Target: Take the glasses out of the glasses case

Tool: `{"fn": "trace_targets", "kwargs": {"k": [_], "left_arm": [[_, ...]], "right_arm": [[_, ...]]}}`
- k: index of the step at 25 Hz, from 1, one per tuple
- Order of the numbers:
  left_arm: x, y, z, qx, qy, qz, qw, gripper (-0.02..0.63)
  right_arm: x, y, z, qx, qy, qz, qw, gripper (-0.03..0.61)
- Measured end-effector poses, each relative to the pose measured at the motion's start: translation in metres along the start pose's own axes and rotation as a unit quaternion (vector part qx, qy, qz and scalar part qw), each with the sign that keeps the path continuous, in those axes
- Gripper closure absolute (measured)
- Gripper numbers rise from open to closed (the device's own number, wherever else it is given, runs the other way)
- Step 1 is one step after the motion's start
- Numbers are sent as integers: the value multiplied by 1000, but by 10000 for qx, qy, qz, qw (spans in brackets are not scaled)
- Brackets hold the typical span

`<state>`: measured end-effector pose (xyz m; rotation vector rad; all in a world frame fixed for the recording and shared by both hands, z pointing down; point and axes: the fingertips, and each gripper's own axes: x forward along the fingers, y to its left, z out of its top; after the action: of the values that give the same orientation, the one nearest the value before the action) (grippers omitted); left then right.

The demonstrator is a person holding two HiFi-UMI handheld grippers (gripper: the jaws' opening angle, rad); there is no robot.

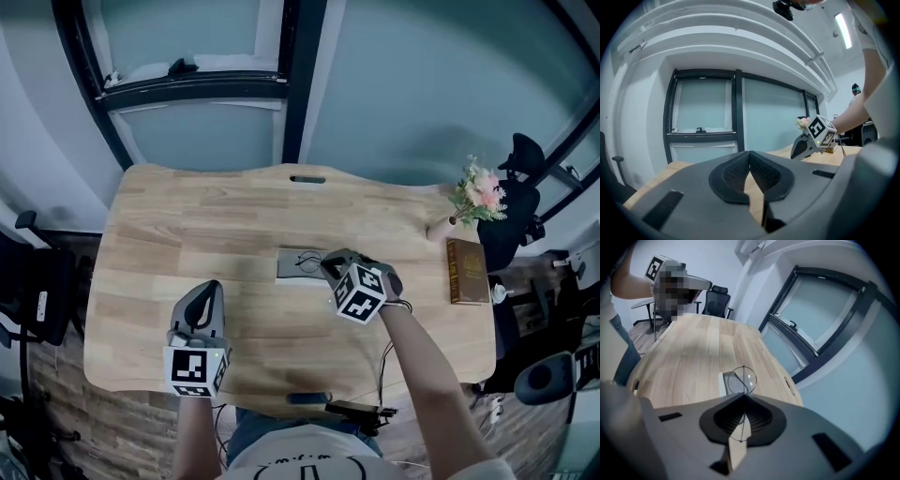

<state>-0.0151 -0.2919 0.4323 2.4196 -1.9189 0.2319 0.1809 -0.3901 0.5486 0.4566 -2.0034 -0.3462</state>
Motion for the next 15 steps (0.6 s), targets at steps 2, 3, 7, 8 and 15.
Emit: {"fn": "trace_targets", "kwargs": {"k": [2, 3, 7, 8, 15], "left_arm": [[5, -10, 4, 44, -23, -106, 9999, 598], [8, -15, 5, 61, -36, -162, 9998, 598], [20, -39, 7, 112, -40, -381, 9992, 598], [23, -44, 7, 127, -32, -430, 9990, 598], [38, -72, 3, 206, 114, -580, 9980, 598]], "right_arm": [[-12, -4, -14, 173, 19, -113, 9998, 560], [-18, -7, -23, 264, 37, -169, 9995, 560], [-39, -12, -64, 719, 117, -373, 9966, 560], [-44, -14, -76, 841, 150, -420, 9955, 560], [-57, -16, -141, 1342, 406, -500, 9889, 560]]}}
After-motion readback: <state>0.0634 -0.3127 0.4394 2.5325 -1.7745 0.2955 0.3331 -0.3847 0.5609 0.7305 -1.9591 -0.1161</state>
